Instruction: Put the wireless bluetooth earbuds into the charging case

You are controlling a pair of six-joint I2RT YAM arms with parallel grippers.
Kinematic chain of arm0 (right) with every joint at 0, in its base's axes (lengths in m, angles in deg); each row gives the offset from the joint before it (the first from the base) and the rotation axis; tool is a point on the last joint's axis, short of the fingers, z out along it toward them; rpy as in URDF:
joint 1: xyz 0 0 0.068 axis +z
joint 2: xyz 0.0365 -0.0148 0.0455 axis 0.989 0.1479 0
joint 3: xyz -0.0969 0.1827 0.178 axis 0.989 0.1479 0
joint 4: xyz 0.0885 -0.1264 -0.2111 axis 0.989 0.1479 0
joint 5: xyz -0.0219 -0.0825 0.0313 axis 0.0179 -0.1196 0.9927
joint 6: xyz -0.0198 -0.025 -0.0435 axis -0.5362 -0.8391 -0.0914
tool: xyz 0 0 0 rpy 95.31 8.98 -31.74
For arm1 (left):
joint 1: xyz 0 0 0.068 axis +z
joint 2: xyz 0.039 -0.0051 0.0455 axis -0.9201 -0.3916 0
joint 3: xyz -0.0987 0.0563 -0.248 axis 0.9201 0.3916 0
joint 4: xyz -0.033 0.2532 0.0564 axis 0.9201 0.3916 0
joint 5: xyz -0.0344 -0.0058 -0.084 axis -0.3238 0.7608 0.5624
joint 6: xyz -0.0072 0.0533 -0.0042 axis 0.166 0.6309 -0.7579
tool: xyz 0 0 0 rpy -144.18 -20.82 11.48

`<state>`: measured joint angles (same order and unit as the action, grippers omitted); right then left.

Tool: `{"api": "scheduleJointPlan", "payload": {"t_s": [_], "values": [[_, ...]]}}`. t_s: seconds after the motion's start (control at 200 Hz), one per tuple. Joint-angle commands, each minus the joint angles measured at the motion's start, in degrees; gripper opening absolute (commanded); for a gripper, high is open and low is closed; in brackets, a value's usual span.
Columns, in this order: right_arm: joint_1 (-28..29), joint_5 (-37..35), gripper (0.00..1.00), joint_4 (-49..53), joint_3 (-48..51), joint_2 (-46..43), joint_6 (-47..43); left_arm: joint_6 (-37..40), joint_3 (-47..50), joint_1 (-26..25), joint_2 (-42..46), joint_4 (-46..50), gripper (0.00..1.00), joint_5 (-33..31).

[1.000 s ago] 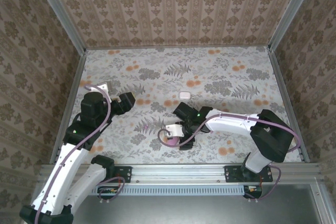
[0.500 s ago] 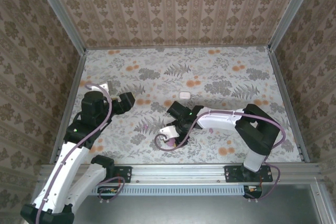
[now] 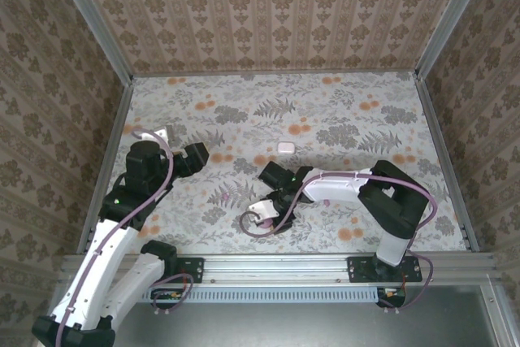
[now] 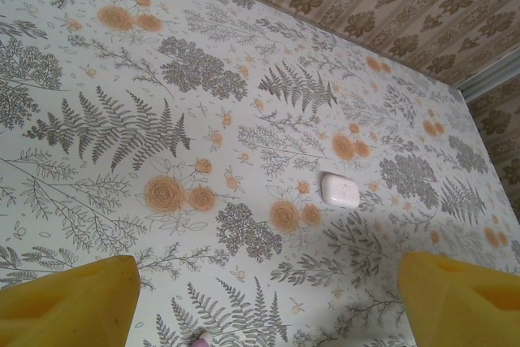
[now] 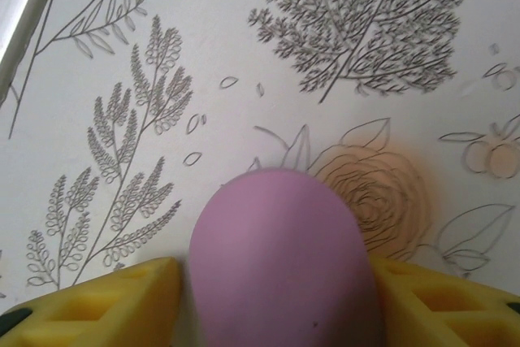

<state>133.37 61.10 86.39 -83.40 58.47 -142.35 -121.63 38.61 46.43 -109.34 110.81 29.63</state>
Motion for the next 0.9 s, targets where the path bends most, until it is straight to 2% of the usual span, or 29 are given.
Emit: {"api": "scheduleJointPlan", "payload": {"t_s": [0.0,0.205,0.265,0.4,0.59,0.8,0.895], "values": [[-0.6,1.5,0.59,2.0,1.6,-1.4,0.1,0.7,0.1,0.6,-0.3,0.1,0.84,0.6],[-0.8,2.5,0.56,1.8,2.4,-2.4,1.0,0.5,0.1,0.6,-0.7,-0.2,0.84,0.8],[-0.8,2.7,0.51,1.0,3.0,-2.8,1.0,0.4,0.1,0.6,-0.6,-0.1,0.84,0.8],[-0.8,1.7,0.50,0.1,2.5,-2.3,2.5,0.2,0.3,0.6,-0.7,-0.4,0.84,0.7],[-1.8,2.4,0.44,-1.8,2.2,-3.4,5.7,0.5,0.4,0.7,-1.0,-1.0,0.83,1.4],[-6.6,10.6,0.39,-3.1,0.9,-9.8,15.5,3.0,1.9,0.6,-1.4,-6.4,0.77,6.2],[-8.8,13.0,0.38,-2.5,-0.5,-13.0,20.8,5.0,3.0,0.6,-1.9,-10.5,0.70,9.6]]}}
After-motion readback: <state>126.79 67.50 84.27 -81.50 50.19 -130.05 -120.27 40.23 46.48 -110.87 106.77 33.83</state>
